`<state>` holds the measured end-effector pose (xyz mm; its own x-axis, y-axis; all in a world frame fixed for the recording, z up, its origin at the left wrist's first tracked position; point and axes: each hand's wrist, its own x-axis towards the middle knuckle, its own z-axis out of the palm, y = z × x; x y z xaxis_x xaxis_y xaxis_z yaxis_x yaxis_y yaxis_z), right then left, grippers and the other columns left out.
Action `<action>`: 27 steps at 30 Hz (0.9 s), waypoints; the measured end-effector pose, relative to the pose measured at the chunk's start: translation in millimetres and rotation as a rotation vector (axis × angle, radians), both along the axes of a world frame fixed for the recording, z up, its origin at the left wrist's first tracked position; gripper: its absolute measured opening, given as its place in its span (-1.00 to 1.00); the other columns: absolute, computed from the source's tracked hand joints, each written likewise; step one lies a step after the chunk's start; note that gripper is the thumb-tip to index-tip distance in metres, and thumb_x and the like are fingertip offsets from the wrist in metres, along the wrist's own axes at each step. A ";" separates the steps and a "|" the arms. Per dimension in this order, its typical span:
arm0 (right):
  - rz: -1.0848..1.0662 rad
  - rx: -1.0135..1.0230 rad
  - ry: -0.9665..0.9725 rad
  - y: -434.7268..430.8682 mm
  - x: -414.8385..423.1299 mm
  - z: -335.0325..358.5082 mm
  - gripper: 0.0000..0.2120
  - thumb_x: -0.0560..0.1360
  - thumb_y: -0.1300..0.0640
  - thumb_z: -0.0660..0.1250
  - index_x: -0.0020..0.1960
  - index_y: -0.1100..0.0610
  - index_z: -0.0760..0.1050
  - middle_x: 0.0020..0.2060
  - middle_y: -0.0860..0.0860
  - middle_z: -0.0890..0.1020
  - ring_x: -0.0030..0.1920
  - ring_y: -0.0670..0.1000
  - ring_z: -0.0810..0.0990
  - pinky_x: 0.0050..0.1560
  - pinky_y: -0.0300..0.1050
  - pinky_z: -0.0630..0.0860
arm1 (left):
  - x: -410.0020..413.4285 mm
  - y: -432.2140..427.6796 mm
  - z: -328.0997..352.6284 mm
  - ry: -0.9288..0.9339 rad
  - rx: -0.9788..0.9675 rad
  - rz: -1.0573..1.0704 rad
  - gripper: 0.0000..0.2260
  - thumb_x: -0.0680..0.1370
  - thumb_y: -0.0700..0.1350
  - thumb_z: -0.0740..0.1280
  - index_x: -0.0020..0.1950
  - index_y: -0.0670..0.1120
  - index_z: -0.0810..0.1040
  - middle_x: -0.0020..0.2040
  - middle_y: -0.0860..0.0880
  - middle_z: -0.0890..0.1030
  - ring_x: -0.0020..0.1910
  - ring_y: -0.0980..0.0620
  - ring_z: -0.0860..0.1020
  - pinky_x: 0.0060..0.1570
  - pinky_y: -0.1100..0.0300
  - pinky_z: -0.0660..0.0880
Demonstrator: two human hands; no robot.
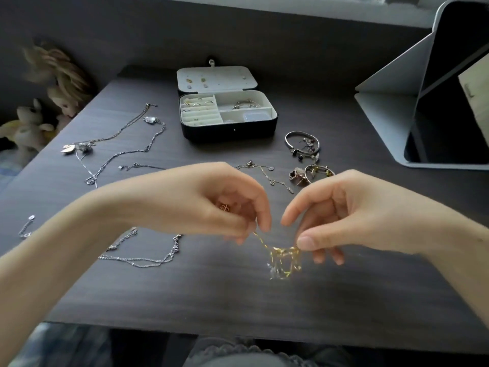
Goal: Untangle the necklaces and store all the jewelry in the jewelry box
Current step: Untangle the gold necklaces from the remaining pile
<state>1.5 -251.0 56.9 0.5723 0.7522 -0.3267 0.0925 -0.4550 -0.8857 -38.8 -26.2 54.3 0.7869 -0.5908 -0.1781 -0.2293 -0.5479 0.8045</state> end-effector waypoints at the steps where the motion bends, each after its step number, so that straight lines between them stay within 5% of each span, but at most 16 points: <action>1: -0.014 -0.035 -0.080 1.7 2.9 -3.5 -0.83 0.35 0.23 0.49 -0.08 0.13 0.59 -0.36 0.13 0.66 -0.40 0.08 0.60 -0.42 -0.21 0.51 | 3.5 -1.7 -2.7 -0.007 0.021 0.016 -0.87 0.44 -0.15 0.30 -0.11 0.05 0.61 -0.32 0.08 0.61 -0.27 0.04 0.55 -0.22 0.08 0.49; 5: -0.055 -0.100 -0.233 8.0 11.5 -14.0 -0.86 0.40 0.28 0.45 -0.09 0.12 0.58 -0.37 0.10 0.66 -0.39 0.08 0.59 -0.43 -0.18 0.53 | 16.9 -8.8 -17.4 -0.054 0.160 0.063 -0.84 0.42 -0.17 0.26 -0.14 0.07 0.57 -0.34 0.10 0.61 -0.33 0.17 0.50 -0.33 0.34 0.36; 12: -0.083 -0.072 -0.206 3.3 20.2 -18.8 -0.94 0.41 0.19 0.44 -0.12 0.11 0.60 -0.41 0.06 0.61 -0.44 -0.08 0.53 -0.47 -0.22 0.47 | 23.9 -11.6 -30.4 -0.282 0.215 0.181 -0.83 0.45 -0.22 0.30 -0.16 0.05 0.57 -0.35 0.11 0.57 -0.32 0.18 0.46 -0.35 0.39 0.31; 18: -0.014 -0.053 -0.113 3.6 20.3 -18.5 -0.91 0.41 0.28 0.43 -0.11 0.14 0.60 -0.38 0.06 0.64 -0.41 -0.05 0.52 -0.47 -0.24 0.45 | 24.1 -8.4 -33.6 -0.337 0.073 0.161 -0.84 0.37 -0.16 0.26 -0.16 0.04 0.60 -0.32 0.07 0.55 -0.29 0.05 0.49 -0.17 0.08 0.44; 27: 0.094 -0.143 -0.154 6.0 16.9 -19.0 -0.94 0.48 0.21 0.38 -0.07 0.16 0.61 -0.38 0.05 0.67 -0.47 -0.04 0.56 -0.51 -0.23 0.45 | 16.4 -4.4 -30.7 -0.346 0.121 -0.003 -0.92 0.42 -0.14 0.34 -0.18 0.02 0.62 -0.40 0.14 0.60 -0.36 0.16 0.56 -0.26 0.36 0.44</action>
<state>18.4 -245.0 37.9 0.5529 0.7571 -0.3479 0.2694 -0.5575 -0.7852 -22.3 -30.6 23.6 0.8108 -0.5845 0.0297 -0.4788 -0.6333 0.6080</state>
